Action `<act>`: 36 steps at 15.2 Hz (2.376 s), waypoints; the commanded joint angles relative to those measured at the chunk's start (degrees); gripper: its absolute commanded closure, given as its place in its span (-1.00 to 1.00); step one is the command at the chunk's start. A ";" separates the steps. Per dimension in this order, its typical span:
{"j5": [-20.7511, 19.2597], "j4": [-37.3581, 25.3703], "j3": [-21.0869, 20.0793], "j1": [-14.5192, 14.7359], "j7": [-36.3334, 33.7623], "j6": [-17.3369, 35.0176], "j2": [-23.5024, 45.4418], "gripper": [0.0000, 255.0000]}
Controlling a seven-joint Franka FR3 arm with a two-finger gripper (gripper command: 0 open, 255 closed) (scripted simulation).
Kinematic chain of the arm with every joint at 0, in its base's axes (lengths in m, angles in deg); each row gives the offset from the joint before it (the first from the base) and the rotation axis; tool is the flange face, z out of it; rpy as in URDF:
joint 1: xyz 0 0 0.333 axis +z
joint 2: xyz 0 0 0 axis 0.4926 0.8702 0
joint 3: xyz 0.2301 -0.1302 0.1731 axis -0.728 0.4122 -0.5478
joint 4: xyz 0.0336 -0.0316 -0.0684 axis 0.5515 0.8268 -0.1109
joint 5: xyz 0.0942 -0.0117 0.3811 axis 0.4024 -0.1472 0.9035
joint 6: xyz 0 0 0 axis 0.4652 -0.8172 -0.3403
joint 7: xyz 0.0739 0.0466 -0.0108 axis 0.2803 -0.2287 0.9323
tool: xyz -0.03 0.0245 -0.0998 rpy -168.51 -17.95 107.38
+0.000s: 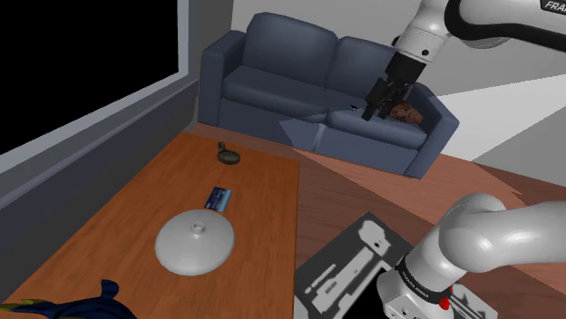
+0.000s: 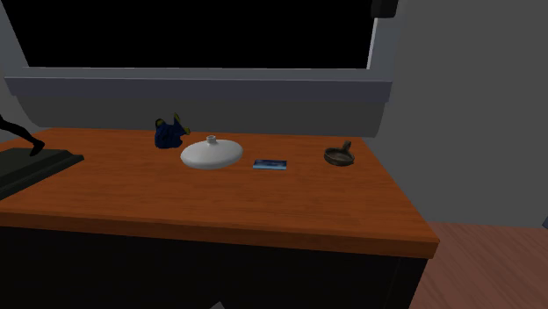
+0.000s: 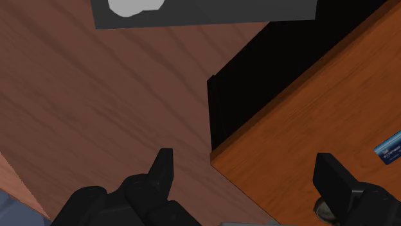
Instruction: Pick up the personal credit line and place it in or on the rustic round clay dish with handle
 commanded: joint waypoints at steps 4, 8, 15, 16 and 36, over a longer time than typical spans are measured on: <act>3.09 0.15 -3.33 0.17 -6.15 0.96 3.49 -1.00; 7.13 -0.55 -7.49 0.46 -14.10 2.66 9.10 -1.00; 13.37 -4.10 -13.78 1.09 -27.32 6.62 21.21 -1.00; 14.13 -4.84 -14.57 1.20 -29.13 7.26 23.14 -1.00; 22.57 -29.61 -21.74 6.88 -59.69 18.84 65.67 -1.00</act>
